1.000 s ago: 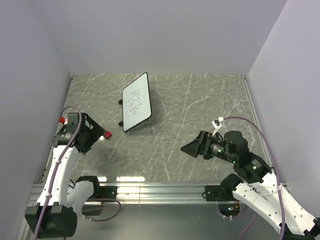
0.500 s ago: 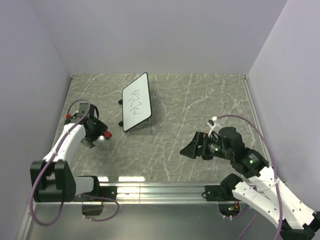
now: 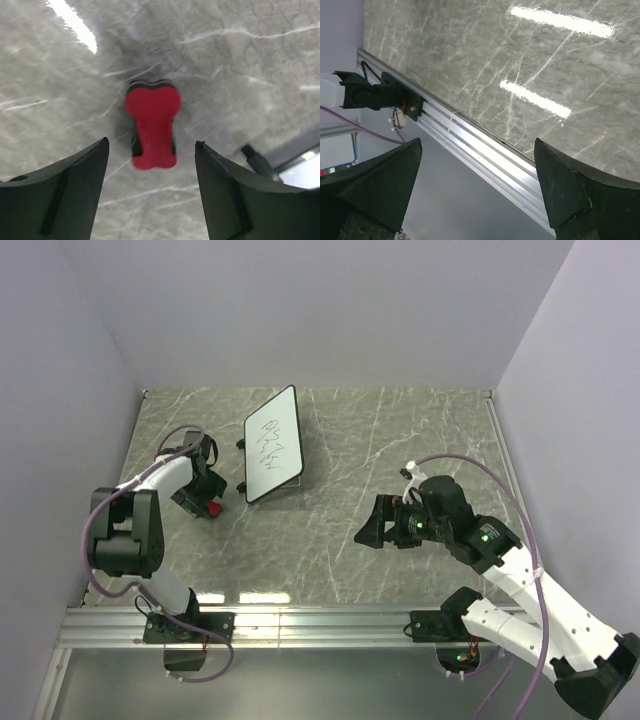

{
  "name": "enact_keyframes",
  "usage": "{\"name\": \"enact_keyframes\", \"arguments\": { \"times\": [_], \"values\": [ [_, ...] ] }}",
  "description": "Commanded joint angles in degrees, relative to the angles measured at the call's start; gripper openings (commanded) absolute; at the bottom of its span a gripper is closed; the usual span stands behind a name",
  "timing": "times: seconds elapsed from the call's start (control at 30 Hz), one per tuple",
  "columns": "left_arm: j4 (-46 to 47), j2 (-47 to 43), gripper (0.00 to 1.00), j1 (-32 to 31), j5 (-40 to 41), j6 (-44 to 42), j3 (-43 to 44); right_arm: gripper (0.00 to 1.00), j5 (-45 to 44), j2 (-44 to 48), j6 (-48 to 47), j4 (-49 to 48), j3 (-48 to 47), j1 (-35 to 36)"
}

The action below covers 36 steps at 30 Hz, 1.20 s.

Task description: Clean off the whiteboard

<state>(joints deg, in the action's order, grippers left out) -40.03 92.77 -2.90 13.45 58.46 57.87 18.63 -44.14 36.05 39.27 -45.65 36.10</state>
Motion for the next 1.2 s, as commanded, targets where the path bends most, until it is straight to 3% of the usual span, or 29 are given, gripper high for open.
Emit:
{"name": "enact_keyframes", "arguments": {
  "times": [0.0, 0.2, 0.23, 0.3, 0.33, 0.4, 0.47, 0.6, 0.8, 1.17],
  "values": [
    [0.7, 2.1, 0.73, -1.1, 2.5, 2.0, 2.8, 1.0, -0.5, -2.2, -3.0, -0.2, -3.7, -0.1],
    [2.1, 5.7, 0.59, -1.3, 2.9, 1.9, 2.9, 1.0, -0.7, -5.6, -4.9, -0.7, -5.0, -0.2],
    [2.0, 6.4, 0.48, -1.3, 3.2, 2.0, 3.0, 1.0, -0.9, -6.5, -5.5, -0.7, -5.5, -0.2],
    [2.3, 6.6, 0.37, -1.3, 3.3, 2.0, 2.8, 1.0, -0.9, -7.4, -6.0, -0.6, -6.0, -0.2],
    [2.3, 6.6, 0.26, -1.3, 3.5, 2.0, 2.8, 1.0, -0.9, -8.3, -6.3, -0.9, -6.7, -0.3],
    [2.2, 6.9, 0.17, -1.3, 3.5, 1.5, 3.0, 1.0, -0.7, -9.3, -6.8, -1.3, -7.4, -0.3],
    [1.9, 7.0, 0.02, -1.3, 3.8, 1.0, 3.6, 1.0, -0.1, -11.0, -7.3, -2.1, -9.3, -0.8],
    [0.7, 4.3, 0.0, -1.3, 3.9, -1.7, 5.5, 1.0, 3.9, -16.6, -6.8, -5.1, -16.0, -3.7],
    [1.4, -1.7, 0.0, -1.6, -1.1, -9.3, 12.0, 1.0, 9.2, -32.2, -4.4, -9.1, -31.1, -7.0],
    [2.4, -2.7, 0.0, -8.7, -12.7, -15.7, 23.6, 0.92, 9.4, -70.5, -1.9, -2.4, -71.4, -8.1]
  ]
}}
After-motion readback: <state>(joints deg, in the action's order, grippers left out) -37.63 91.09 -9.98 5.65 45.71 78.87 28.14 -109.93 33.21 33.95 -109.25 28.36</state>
